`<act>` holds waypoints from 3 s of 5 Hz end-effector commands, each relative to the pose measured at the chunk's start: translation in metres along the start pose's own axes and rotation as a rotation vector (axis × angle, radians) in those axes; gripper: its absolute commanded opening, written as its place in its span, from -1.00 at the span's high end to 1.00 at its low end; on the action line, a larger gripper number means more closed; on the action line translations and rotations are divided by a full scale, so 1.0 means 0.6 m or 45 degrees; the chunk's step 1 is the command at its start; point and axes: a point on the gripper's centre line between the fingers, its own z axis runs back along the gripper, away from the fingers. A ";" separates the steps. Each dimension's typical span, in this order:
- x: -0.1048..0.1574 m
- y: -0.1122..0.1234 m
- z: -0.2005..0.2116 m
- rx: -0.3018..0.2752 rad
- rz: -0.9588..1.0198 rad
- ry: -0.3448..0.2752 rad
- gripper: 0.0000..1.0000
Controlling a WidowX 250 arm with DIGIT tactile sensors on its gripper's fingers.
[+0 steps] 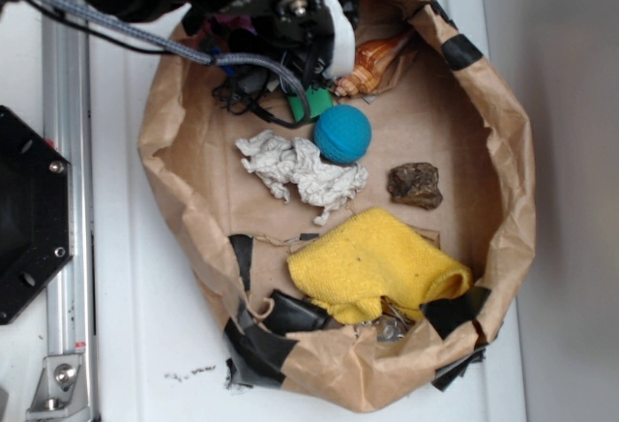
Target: Grab the green block.
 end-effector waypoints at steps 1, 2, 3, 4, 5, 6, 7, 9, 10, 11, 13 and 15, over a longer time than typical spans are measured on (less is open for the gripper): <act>0.027 -0.023 -0.007 -0.030 -0.080 -0.003 -1.00; 0.035 -0.032 0.006 -0.009 -0.150 -0.053 -1.00; 0.060 -0.042 0.018 0.033 -0.207 -0.068 -1.00; 0.070 -0.036 0.008 0.043 -0.207 -0.032 -1.00; 0.054 -0.032 0.011 0.054 -0.160 0.000 1.00; 0.038 -0.039 0.043 0.042 -0.148 -0.021 0.09; 0.026 -0.063 0.105 0.103 -0.011 -0.090 -1.00; -0.010 -0.053 0.158 0.033 0.639 -0.117 -1.00; -0.007 -0.048 0.148 0.030 0.749 -0.075 -1.00; 0.006 -0.046 0.135 0.048 0.498 -0.074 -1.00; 0.044 -0.052 0.079 0.126 0.132 -0.049 -1.00; 0.082 -0.043 0.023 0.127 -0.019 0.006 -1.00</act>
